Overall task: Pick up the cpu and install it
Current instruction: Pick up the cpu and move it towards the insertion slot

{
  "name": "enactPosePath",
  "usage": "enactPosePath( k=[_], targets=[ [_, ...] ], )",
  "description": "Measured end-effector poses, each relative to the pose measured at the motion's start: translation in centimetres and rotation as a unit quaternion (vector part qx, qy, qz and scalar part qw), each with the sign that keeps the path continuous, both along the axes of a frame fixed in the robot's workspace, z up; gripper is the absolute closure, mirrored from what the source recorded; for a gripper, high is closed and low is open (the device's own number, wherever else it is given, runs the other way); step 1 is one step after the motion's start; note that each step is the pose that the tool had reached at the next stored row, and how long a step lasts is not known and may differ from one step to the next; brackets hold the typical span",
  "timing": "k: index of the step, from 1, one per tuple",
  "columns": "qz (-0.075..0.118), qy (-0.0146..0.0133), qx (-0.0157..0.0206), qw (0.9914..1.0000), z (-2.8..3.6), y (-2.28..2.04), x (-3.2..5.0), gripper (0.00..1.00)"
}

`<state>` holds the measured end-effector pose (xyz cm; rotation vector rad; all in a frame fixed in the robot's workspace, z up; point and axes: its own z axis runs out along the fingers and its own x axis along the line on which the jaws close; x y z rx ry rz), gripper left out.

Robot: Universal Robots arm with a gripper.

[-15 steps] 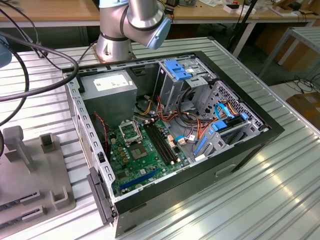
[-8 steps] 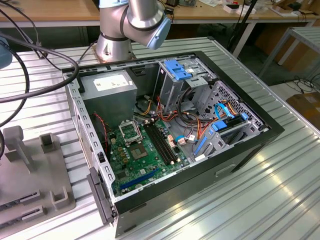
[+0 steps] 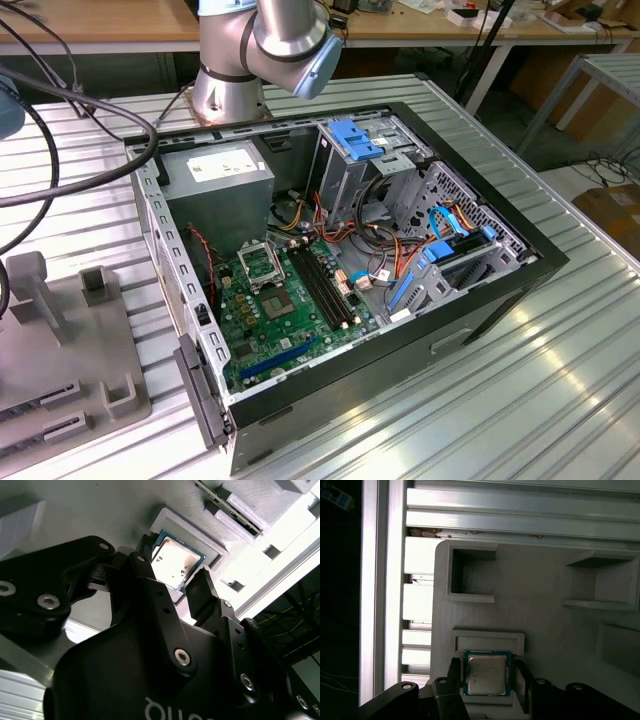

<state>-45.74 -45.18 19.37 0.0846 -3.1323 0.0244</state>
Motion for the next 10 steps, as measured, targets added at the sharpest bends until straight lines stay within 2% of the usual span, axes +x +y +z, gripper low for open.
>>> enactPosePath(
  k=[7,8,9,10],
  targets=[
    [0.0,0.0,0.0,1.0,-0.01,0.0,0.0,0.45],
    [0.0,0.0,0.0,1.0,-0.01,0.0,0.0,0.47],
    [0.0,0.0,0.0,1.0,-0.01,0.0,0.0,0.53],
    [0.0,0.0,0.0,1.0,-0.01,0.0,0.0,0.53]
  ],
)
